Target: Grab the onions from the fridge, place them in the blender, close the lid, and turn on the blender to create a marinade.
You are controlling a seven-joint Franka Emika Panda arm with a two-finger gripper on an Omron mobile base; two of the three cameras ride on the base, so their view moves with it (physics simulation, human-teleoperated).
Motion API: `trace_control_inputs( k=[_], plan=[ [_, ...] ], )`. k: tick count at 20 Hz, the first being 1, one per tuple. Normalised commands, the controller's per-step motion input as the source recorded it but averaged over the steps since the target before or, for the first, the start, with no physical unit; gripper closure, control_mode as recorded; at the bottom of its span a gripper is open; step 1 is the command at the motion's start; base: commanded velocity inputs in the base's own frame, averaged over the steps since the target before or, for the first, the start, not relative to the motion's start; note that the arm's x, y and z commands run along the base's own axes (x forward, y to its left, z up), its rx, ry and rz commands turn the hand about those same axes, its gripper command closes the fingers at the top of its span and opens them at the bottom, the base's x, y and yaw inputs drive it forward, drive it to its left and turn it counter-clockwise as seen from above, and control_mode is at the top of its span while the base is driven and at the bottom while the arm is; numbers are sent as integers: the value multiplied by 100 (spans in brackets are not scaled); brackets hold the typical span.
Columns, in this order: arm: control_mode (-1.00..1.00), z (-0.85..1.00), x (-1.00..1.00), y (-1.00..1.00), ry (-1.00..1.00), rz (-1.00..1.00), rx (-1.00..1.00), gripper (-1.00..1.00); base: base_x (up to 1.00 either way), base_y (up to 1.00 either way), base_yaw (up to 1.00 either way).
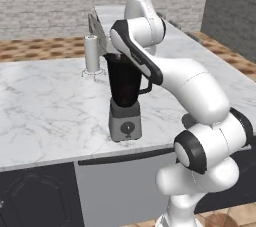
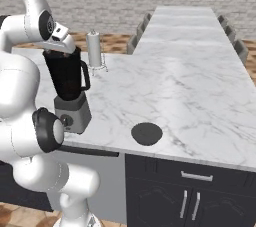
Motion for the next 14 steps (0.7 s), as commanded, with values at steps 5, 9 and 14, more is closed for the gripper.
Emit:
trace_control_inputs(
  k=[5,9,14],
  plan=[
    [-100,37,-54,-11,-8,0,5,-100,0,0,0],
    [-100,31,-90,-51,-22,0,6,-100,0,0,0],
    [-100,-22,-100,-93,-14,0,5,-100,0,0,0]
  ],
)
